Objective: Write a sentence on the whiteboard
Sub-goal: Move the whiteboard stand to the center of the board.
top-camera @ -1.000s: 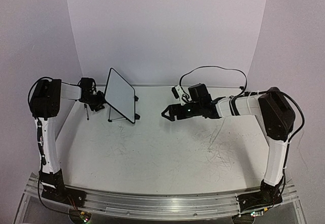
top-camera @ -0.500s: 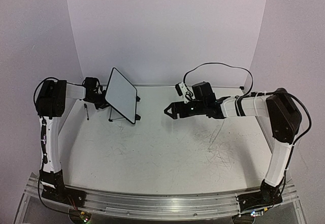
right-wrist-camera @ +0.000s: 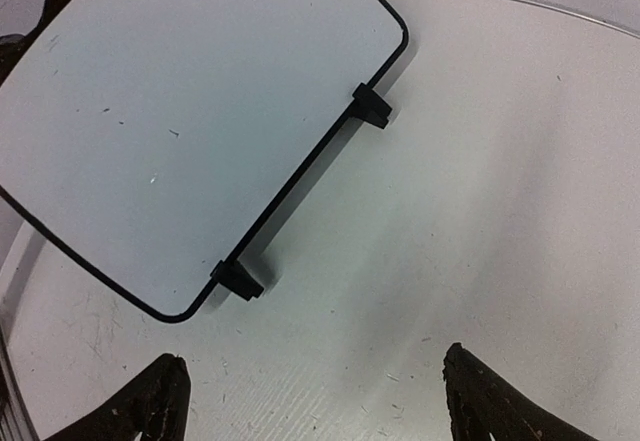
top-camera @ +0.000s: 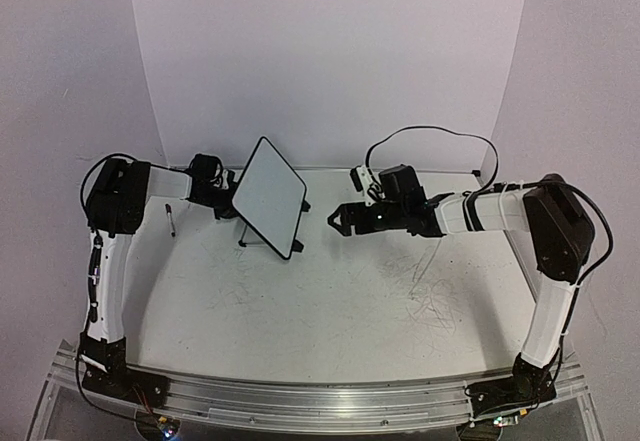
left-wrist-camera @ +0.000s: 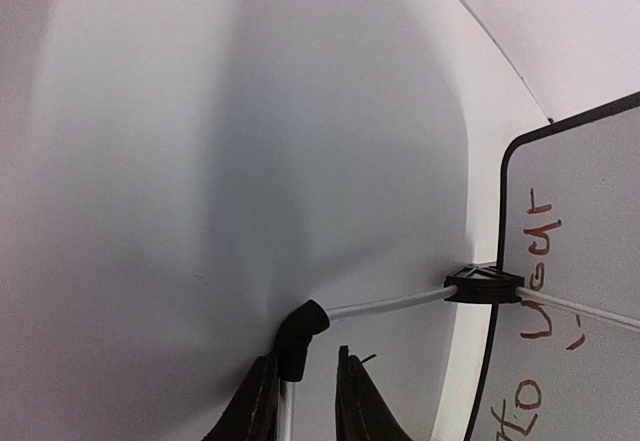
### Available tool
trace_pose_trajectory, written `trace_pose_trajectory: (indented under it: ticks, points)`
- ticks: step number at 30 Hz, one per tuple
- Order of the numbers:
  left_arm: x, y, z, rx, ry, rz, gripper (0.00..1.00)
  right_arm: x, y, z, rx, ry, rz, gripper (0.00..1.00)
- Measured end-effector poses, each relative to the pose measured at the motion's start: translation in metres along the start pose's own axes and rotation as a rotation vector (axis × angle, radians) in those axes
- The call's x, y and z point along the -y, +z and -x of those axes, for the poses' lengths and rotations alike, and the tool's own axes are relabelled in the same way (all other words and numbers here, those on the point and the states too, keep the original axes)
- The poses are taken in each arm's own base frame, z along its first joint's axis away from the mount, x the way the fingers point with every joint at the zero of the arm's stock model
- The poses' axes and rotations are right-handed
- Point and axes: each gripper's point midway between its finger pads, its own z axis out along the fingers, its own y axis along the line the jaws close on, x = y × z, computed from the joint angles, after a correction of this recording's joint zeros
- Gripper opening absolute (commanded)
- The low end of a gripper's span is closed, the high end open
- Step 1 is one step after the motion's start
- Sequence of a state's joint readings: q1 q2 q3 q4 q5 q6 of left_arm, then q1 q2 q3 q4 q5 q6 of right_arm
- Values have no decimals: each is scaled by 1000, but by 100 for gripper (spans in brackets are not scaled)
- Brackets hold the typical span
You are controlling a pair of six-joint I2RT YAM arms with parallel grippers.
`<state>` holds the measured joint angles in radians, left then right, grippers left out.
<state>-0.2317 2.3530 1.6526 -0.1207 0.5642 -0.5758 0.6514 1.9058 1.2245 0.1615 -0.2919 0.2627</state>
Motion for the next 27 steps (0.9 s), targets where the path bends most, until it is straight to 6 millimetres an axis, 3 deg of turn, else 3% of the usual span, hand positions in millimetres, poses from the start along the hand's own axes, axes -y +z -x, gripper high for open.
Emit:
trace_pose_trajectory:
  ticks: [7,14,27]
  points:
    - [44,27,-41,-89,63,-58,22,19,-8,-23,-42,-8,-92,90]
    - [85,50,-83,-181,119,-125,22,34,-32,-30,-31,-12,-187,91]
    - [133,70,-143,-307,171,-202,25,76,-62,-44,-37,-18,-365,89]
